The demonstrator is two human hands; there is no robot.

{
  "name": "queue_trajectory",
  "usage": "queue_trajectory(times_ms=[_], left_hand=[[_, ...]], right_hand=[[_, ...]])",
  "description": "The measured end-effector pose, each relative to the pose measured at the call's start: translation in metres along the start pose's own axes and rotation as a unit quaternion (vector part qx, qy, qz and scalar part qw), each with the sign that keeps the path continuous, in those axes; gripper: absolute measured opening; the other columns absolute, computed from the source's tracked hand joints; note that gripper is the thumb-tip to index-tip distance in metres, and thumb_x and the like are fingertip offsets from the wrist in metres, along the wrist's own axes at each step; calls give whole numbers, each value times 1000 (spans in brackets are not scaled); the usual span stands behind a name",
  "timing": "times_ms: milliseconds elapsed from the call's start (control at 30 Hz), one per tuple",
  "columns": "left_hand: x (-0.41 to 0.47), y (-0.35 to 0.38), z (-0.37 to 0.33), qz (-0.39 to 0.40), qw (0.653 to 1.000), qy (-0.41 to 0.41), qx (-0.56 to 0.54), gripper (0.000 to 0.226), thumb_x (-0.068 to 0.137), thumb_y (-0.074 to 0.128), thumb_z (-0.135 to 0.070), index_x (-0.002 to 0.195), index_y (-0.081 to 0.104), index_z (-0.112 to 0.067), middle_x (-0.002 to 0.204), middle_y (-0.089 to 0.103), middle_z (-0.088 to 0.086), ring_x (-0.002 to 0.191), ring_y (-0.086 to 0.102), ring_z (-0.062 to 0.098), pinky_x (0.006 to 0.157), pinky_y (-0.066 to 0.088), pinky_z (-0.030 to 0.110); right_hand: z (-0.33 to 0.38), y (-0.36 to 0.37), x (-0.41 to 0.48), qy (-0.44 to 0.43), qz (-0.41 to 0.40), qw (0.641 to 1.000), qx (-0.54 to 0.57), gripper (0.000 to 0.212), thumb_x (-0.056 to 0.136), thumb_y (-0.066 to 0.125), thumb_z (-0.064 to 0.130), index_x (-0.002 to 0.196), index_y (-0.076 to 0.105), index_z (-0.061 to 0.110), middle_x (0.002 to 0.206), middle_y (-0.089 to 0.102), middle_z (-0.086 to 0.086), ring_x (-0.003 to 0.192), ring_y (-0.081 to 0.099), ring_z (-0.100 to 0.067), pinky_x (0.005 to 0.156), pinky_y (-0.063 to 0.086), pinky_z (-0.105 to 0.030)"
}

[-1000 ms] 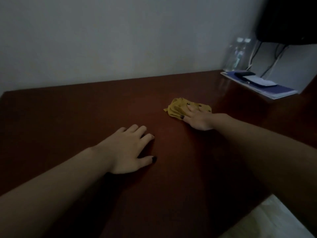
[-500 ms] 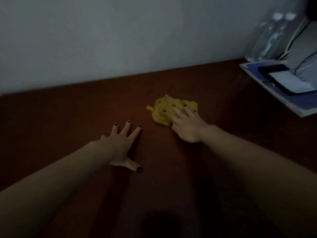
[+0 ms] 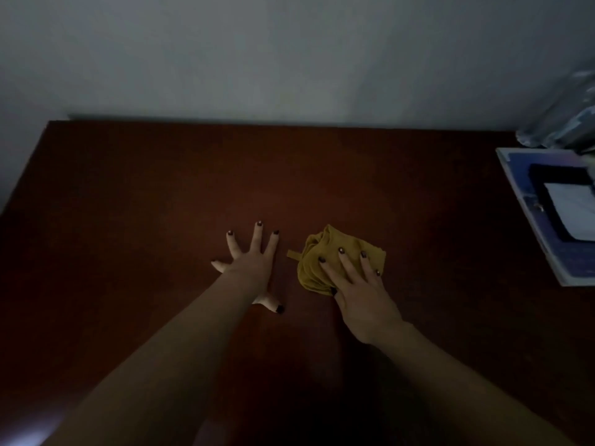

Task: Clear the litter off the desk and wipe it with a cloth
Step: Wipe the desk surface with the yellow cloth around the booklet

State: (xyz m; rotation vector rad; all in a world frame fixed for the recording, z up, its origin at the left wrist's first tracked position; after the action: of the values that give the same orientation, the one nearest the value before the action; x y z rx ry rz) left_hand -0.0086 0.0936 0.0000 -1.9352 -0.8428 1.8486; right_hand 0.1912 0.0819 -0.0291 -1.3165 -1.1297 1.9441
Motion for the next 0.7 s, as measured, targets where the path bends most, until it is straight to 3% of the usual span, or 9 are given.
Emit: queue_trajectory(times_ms=[300,500,700], left_hand=[[23,10,2,-12,1000,8,10,142,59,81,-53,139,-34,-28,143,-48,0,130,-31,53,99,16,76],[29,19,0,-35,999,19,-4,144,57,82,-53,137,-36,-28,141,-49,1,128,-33,55,97,13,78],[27,16,-2,-52,998,26,8,143,59,81,-53,139,-33,-25,144,-45,4,127,-31,57,96,16,78]], right_hand=[[-2,-60,96,50,68,995,45,57,102,24,33,144,-12,45,155,-26,4,139,-26,-37,114,-3,-54],[-5,-63,111,82,61,993,64,58,100,28,41,144,-9,47,155,-23,6,139,-26,-35,114,-3,-53],[20,-56,87,100,-61,991,61,59,99,38,26,150,9,33,159,-5,-1,144,-8,-33,115,6,-48]])
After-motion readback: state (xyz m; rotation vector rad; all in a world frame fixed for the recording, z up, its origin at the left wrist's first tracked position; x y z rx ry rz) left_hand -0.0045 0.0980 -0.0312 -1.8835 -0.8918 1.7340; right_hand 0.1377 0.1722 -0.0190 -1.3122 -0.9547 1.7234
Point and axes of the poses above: each hand's wrist, its own x-axis towards the middle knuckle, its own y-axis out of the palm, z = x × y, the point moved 2 cm from there along x, towards the middle knuckle
